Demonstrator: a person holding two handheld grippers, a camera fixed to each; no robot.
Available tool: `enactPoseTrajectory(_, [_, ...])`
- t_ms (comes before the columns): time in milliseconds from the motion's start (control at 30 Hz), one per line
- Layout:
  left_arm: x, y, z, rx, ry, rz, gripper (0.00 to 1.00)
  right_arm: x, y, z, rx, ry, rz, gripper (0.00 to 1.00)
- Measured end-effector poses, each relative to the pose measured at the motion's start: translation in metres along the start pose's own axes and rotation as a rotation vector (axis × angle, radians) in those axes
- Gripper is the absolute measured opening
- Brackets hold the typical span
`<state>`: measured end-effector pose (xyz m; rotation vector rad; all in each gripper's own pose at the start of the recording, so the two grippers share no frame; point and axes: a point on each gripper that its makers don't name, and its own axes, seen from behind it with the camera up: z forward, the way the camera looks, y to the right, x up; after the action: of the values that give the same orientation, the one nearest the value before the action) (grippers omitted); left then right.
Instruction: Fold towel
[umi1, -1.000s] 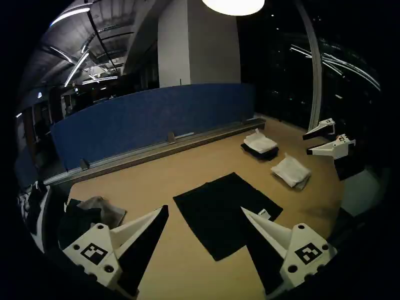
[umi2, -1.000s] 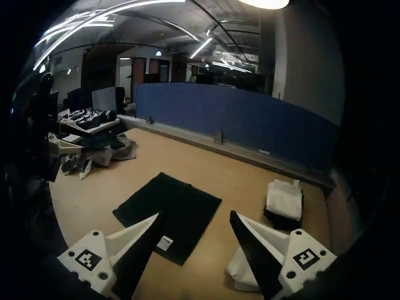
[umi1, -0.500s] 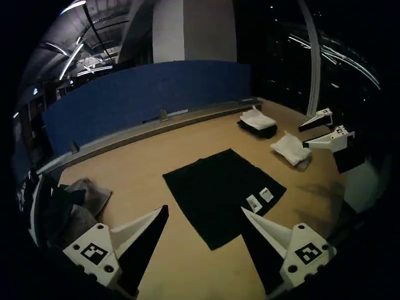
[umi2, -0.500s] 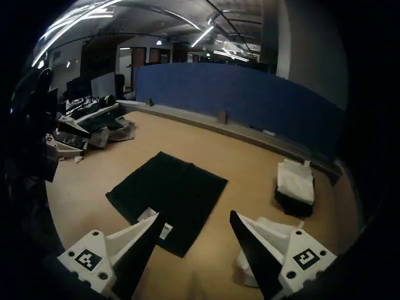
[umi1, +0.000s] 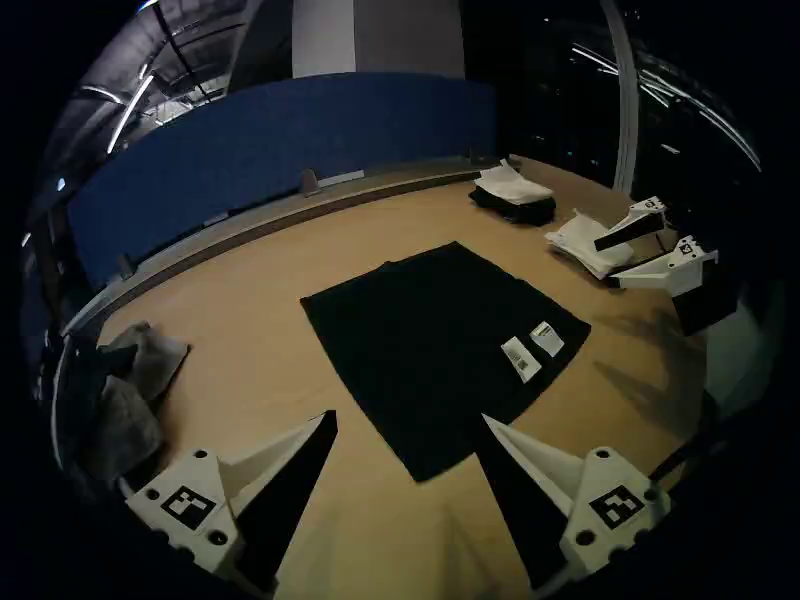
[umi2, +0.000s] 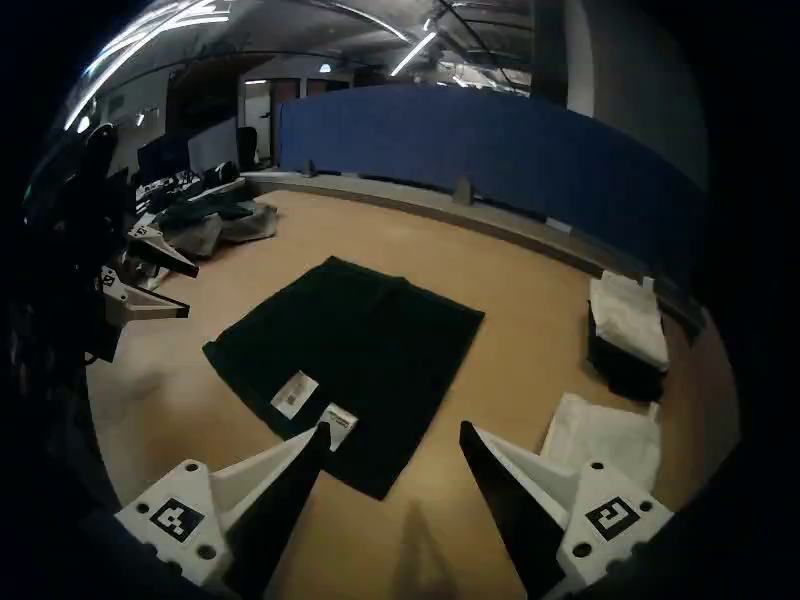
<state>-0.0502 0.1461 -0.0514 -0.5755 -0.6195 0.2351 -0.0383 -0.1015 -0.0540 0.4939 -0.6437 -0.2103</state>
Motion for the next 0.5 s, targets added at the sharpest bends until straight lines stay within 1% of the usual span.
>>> enactPoseTrajectory(267, [-0.021, 0.008, 0.019, -0.02, -0.045, 0.012, 0.97, -0.028, -0.007, 0.016, 0.008, -0.055, -0.007, 1.0])
enactPoseTrajectory(500, [-0.034, 0.013, 0.025, -0.039, -0.077, 0.029, 0.97, -0.042, -0.008, 0.023, 0.01, -0.092, -0.008, 1.0])
